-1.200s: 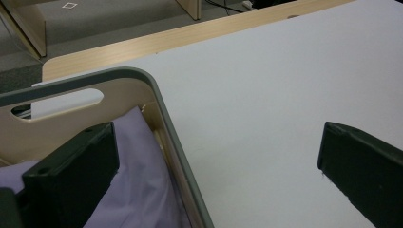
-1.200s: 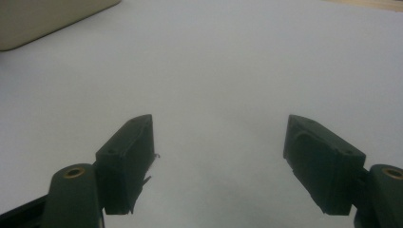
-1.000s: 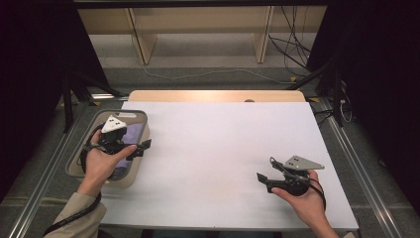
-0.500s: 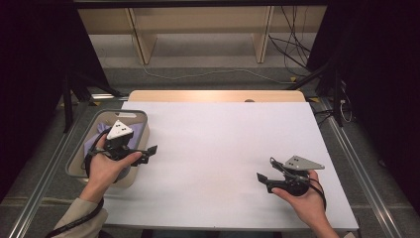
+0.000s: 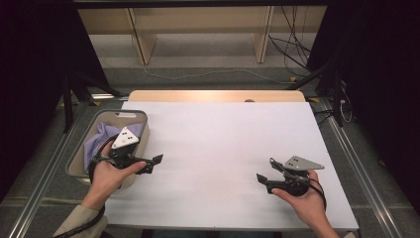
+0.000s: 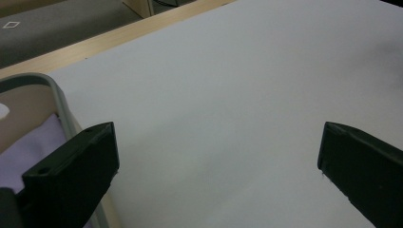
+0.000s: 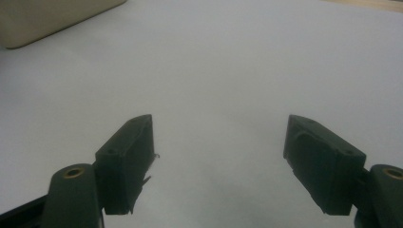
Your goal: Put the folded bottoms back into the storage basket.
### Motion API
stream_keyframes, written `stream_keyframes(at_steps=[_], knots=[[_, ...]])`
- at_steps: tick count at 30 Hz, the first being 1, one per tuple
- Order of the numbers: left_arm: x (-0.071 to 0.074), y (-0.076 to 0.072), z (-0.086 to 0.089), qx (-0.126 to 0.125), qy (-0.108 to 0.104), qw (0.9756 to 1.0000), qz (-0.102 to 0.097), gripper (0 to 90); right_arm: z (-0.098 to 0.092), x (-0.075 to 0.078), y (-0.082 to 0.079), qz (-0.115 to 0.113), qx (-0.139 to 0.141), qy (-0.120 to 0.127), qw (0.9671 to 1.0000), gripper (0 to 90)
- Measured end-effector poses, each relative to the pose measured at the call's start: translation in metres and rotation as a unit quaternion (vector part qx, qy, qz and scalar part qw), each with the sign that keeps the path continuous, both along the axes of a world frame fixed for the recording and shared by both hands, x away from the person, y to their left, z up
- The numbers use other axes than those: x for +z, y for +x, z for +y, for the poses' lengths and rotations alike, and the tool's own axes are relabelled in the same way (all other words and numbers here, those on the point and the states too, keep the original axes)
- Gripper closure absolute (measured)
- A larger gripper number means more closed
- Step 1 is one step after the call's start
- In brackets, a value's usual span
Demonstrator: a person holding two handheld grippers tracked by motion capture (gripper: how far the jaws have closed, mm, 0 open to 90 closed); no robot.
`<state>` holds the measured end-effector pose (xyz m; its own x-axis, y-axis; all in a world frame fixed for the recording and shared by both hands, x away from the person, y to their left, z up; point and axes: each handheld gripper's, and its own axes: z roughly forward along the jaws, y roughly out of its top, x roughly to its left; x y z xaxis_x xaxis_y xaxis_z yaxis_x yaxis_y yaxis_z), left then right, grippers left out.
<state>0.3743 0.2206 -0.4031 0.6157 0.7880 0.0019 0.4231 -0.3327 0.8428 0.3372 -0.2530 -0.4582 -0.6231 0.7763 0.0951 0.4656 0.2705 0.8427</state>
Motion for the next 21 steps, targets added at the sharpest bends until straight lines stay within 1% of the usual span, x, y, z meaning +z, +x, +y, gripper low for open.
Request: stream_keyframes(at_steps=[8, 10, 14, 21], knots=[[-0.008, -0.007, -0.008, -0.031, 0.005, 0.9995, 0.003, 0.0, 0.001, 0.0, 0.0, 0.001, 0.003, 0.0, 1.0, 26.6], [-0.01, -0.009, -0.009, -0.036, 0.007, 0.9993, 0.004, 0.0, 0.001, -0.001, 0.0, 0.003, 0.003, -0.001, 1.0, 26.6], [-0.014, -0.011, -0.011, -0.045, 0.011, 0.9989, 0.002, 0.0, 0.001, -0.001, 0.0, 0.001, 0.004, 0.001, 1.0, 26.6], [-0.022, -0.016, -0.015, -0.064, 0.017, 0.9978, 0.005, 0.0, 0.002, -0.001, 0.0, 0.004, 0.009, -0.001, 1.0, 26.6]])
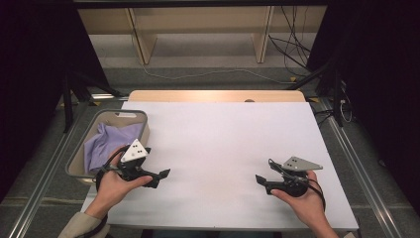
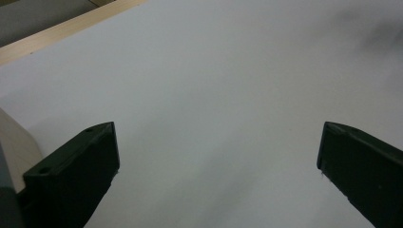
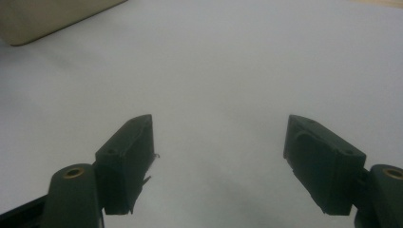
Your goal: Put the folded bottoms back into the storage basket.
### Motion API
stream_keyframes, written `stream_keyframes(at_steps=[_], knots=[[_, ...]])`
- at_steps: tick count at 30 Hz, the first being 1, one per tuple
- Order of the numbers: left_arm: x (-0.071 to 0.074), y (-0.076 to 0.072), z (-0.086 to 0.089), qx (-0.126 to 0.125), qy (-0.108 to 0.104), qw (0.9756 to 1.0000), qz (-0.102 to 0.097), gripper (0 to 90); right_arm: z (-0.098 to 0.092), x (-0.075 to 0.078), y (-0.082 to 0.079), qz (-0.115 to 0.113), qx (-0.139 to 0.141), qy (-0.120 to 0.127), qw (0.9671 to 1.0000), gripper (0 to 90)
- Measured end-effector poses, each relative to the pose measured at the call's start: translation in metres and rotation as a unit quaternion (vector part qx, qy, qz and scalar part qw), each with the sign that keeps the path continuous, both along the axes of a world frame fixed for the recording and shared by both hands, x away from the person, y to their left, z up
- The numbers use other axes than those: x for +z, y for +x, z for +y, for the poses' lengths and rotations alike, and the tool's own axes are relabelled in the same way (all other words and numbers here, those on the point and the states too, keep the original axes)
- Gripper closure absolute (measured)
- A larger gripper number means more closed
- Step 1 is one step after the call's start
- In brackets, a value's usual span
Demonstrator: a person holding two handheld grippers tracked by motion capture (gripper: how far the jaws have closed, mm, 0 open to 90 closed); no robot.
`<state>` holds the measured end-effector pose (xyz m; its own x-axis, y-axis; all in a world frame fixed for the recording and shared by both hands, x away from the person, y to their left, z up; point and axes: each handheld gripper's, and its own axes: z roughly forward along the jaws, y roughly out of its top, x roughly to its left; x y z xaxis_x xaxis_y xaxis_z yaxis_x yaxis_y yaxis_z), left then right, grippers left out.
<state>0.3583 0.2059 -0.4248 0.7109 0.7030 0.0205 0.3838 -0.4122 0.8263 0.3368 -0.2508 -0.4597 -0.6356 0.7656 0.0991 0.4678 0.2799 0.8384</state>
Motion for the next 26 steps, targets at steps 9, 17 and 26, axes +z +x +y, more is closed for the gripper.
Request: stream_keyframes(at_steps=[9, 17, 26], knots=[[-0.009, -0.004, -0.004, -0.01, -0.003, 0.9998, 0.014, 0.0, 0.001, 0.0, 0.0, 0.0, 0.001, 0.001, 1.0, 26.6], [-0.012, -0.005, -0.006, -0.014, -0.003, 0.9998, 0.014, 0.0, 0.001, -0.001, 0.0, 0.0, 0.001, 0.002, 1.0, 26.6], [-0.013, -0.005, -0.005, -0.013, -0.004, 0.9998, 0.016, 0.0, 0.0, -0.001, 0.0, 0.002, 0.001, 0.002, 1.0, 26.6]])
